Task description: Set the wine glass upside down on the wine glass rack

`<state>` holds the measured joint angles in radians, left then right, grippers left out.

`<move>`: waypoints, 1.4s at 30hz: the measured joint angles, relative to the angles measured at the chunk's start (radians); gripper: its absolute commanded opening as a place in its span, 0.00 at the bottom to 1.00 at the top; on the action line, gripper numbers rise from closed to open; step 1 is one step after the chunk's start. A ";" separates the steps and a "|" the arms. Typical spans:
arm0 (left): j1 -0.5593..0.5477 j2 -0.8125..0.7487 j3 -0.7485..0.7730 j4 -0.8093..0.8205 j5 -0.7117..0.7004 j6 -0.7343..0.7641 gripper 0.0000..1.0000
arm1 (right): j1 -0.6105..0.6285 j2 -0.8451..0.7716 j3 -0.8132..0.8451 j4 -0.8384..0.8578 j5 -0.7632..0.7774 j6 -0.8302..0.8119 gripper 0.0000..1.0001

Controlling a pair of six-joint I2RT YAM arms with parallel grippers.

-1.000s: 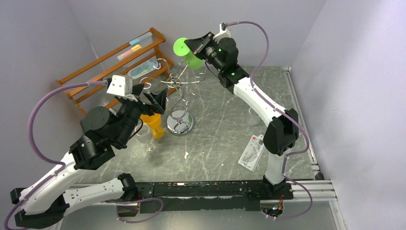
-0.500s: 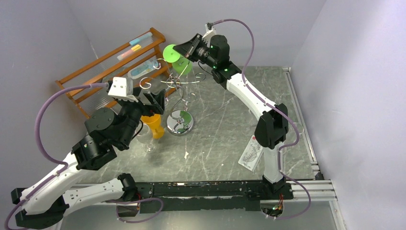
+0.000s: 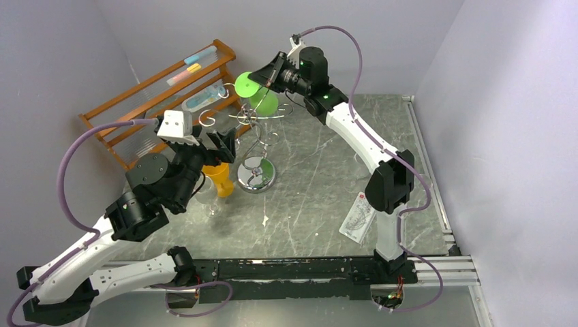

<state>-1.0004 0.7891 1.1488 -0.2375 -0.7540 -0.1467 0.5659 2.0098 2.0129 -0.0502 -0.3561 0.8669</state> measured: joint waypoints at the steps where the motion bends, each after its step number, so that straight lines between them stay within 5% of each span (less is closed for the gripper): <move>1: 0.000 0.000 0.000 0.000 -0.001 0.000 0.92 | 0.000 -0.003 0.000 -0.010 -0.002 -0.003 0.00; 23: 0.000 -0.002 -0.004 -0.031 -0.003 -0.024 0.92 | 0.001 -0.151 -0.014 -0.179 0.120 -0.072 0.00; 35: 0.000 -0.006 -0.004 -0.044 -0.003 -0.034 0.92 | -0.009 -0.071 0.020 -0.136 0.150 -0.103 0.00; 39: 0.000 -0.006 -0.004 -0.045 -0.003 -0.034 0.92 | -0.010 -0.035 0.024 -0.132 0.127 -0.108 0.07; 42: 0.000 -0.006 -0.004 -0.045 -0.003 -0.034 0.92 | -0.010 -0.024 0.026 -0.127 0.111 -0.109 0.21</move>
<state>-1.0004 0.7830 1.1450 -0.2829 -0.7574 -0.1806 0.5564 1.9854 2.0384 -0.1768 -0.2451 0.7582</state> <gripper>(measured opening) 0.921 0.081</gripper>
